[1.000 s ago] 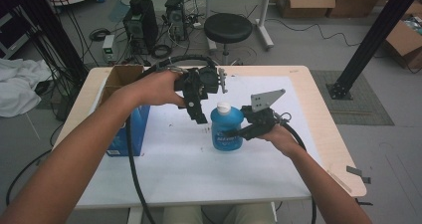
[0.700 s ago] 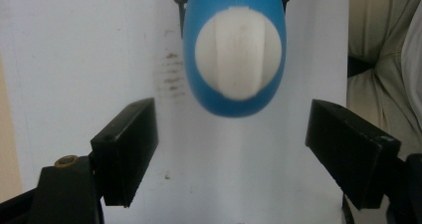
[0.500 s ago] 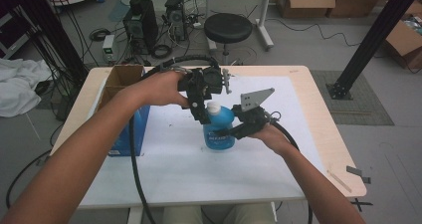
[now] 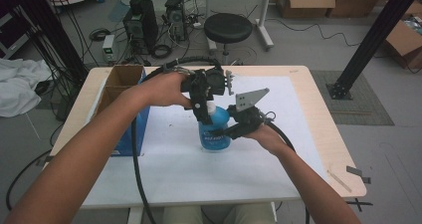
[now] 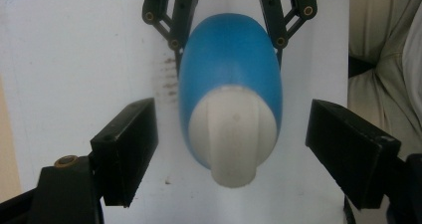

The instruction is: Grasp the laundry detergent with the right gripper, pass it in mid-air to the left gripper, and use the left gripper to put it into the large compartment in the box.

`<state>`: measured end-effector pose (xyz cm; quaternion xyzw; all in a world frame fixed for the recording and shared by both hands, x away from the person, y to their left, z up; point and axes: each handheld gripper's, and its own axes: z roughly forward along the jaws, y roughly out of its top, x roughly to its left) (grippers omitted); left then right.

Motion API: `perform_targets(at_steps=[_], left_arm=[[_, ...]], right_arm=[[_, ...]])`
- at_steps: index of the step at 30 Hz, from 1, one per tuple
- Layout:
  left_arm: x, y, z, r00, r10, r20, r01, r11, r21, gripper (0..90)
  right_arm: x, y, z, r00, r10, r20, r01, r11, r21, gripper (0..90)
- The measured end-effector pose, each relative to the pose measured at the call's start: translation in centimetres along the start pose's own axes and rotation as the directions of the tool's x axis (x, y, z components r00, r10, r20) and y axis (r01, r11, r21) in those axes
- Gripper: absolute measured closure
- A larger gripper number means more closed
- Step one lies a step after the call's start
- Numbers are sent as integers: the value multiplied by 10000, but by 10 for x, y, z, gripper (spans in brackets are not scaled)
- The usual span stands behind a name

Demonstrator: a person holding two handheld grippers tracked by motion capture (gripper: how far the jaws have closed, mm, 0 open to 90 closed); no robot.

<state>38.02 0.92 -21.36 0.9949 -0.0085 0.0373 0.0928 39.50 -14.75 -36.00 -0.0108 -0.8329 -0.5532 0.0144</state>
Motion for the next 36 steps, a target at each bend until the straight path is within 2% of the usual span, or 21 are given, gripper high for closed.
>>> perform_targets(at_steps=[16, 21, 36], left_arm=[[0, 7, 18, 9997, 174, 173, -179, 9993, 325, 215], [1, 7, 22, 9997, 184, 159, -188, 9994, 296, 217], [2, 7, 28, 9996, 251, 98, -254, 9991, 344, 226]], right_arm=[[1, 3, -2, 10000, 30, 15, -30, 10000, -14, 442], [1, 3, -3, 10000, 93, 0, -93, 10000, -21, 441], [1, 4, -4, 10000, 66, -28, -66, 9999, -137, 441]])
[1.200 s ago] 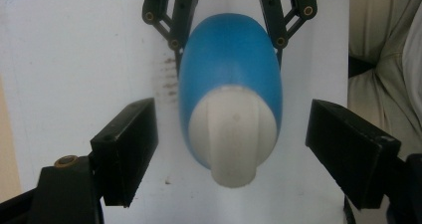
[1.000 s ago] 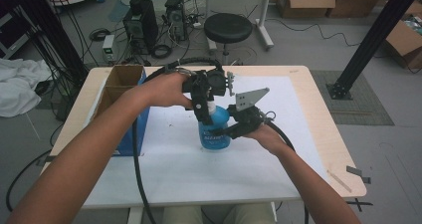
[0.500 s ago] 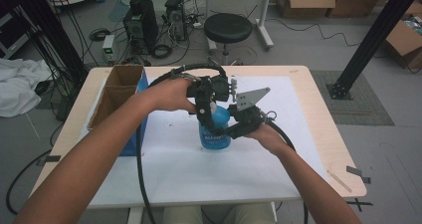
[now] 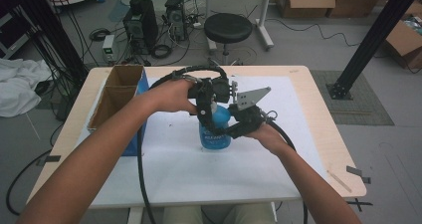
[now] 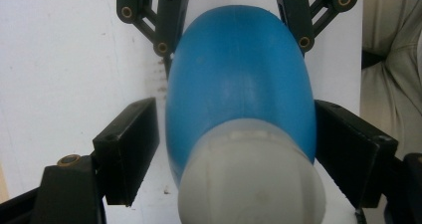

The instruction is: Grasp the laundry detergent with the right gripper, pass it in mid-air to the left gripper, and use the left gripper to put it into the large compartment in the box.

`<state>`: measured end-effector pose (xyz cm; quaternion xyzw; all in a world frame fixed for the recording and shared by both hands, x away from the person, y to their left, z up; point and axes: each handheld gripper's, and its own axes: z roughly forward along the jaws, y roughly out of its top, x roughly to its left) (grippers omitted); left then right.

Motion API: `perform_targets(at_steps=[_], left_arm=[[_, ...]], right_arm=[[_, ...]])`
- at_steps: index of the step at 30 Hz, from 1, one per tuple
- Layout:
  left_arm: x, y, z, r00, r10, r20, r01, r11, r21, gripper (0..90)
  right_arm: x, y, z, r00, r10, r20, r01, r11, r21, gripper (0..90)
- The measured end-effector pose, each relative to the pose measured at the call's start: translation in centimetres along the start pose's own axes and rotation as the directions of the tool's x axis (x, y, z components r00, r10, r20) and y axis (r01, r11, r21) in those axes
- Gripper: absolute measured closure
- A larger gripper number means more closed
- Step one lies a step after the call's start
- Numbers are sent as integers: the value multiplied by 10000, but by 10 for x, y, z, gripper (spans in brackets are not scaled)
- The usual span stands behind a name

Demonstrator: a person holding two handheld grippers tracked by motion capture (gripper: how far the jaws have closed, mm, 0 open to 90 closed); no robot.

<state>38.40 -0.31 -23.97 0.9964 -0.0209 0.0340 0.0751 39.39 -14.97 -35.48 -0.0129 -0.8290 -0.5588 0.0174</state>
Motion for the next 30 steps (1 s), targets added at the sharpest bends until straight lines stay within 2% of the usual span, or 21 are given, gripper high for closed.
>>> perform_targets(at_steps=[30], left_arm=[[1, -1, 3, 10000, 22, -10, -22, 10000, -36, 289]], right_arm=[[0, -1, 2, 10000, 11, -61, -12, 10000, -20, 440]])
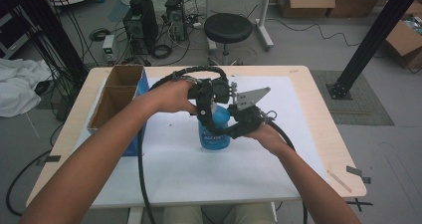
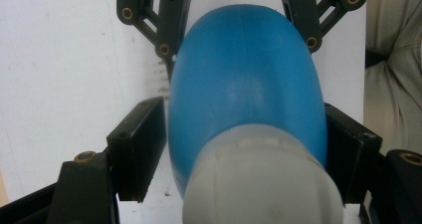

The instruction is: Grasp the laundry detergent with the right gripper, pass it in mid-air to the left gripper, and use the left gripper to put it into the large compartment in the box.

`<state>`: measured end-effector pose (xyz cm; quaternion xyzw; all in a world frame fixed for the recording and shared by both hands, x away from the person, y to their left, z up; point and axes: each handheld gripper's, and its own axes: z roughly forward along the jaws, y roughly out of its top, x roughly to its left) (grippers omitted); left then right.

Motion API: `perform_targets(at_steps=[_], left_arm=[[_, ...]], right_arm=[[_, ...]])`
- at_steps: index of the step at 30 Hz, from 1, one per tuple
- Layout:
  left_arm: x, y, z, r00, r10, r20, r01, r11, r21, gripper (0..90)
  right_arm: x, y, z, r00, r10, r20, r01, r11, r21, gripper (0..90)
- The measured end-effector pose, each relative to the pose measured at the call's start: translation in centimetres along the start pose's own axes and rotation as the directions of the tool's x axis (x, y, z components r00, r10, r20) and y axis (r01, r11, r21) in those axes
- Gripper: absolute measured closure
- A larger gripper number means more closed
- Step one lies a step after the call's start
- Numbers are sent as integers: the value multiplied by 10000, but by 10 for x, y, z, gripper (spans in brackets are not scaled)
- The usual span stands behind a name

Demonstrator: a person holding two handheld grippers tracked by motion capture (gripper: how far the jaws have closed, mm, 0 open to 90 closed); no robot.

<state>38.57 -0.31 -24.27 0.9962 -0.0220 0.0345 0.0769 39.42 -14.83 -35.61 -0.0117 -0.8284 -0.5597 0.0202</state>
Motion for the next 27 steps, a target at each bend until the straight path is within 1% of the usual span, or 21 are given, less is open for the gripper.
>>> perform_targets(at_steps=[12, 17, 23, 27], left_arm=[[0, 1, 1, 9999, 105, 35, -105, 9999, 22, 329], [-2, 1, 0, 9998, 190, 84, -190, 9998, -41, 369], [-2, 2, 1, 9997, 245, 98, -246, 9997, 17, 372], [-3, 2, 1, 9995, 309, 15, -309, 9995, 12, 376]], right_arm=[[0, 0, -1, 10000, 3, -15, -3, 10000, -23, 440], [0, 0, -1, 10000, 15, -1, -15, 10000, -34, 441], [1, -1, -1, 10000, 22, -12, -22, 10000, -9, 440], [1, -1, -2, 10000, 11, 32, -11, 10000, 9, 439]])
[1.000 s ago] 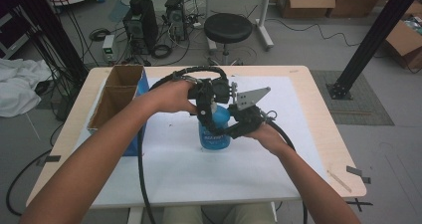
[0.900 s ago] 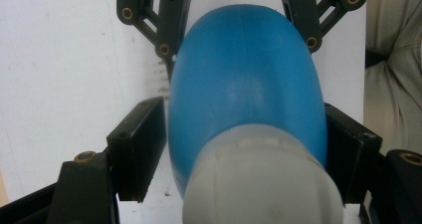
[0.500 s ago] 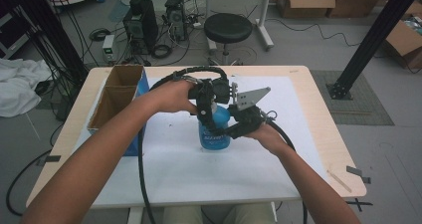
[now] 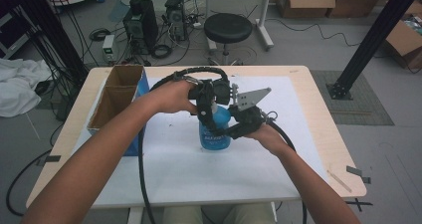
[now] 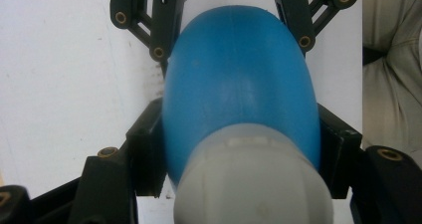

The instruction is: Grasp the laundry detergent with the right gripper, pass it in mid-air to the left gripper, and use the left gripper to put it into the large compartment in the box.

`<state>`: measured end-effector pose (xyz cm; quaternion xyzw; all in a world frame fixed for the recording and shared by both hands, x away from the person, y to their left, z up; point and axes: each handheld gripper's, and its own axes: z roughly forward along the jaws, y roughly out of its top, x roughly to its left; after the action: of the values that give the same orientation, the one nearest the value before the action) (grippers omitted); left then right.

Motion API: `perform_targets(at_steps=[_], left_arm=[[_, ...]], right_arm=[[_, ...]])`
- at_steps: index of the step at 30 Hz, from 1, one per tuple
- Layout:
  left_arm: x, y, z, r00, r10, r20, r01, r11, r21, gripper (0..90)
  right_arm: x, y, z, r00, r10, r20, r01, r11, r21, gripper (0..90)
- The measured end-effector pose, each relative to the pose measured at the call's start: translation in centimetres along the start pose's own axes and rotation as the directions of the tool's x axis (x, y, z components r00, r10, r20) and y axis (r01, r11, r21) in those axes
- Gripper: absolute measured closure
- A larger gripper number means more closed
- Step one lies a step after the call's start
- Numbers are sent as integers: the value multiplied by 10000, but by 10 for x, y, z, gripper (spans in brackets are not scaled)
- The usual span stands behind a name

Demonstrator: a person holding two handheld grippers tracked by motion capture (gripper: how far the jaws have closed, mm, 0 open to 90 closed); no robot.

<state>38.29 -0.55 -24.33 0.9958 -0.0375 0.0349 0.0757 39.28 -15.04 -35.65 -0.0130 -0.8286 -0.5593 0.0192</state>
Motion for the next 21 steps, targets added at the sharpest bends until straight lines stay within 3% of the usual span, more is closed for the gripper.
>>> perform_targets(at_steps=[5, 7, 9, 15, 18, 21], left_arm=[[-1, 2, -2, 9999, 54, -115, -54, 10000, 8, 378], [-1, 1, -3, 9998, 60, -179, -58, 9999, 92, 379], [0, 0, -6, 9997, -38, -231, 40, 10000, 63, 379], [3, -10, -15, 9986, -447, -278, 447, 9990, -16, 379], [4, -17, -21, 9960, -836, -315, 835, 9965, -37, 379], [8, -24, -31, 9865, -1615, -279, 1613, 9869, -72, 378]], right_arm=[[1, 1, -1, 9998, 16, 174, -15, 10000, -57, 417], [3, 3, -5, 9993, 107, 369, -95, 9995, -314, 303], [4, 6, -9, 9974, -7, 716, 12, 10000, -64, 236], [8, 2, -27, 9949, -145, 997, 69, 9970, 767, 163], [7, 0, -40, 9937, 155, 1107, -260, 9953, 933, 161], [6, -3, -55, 9887, 517, 1409, -719, 9872, 1420, 151]])
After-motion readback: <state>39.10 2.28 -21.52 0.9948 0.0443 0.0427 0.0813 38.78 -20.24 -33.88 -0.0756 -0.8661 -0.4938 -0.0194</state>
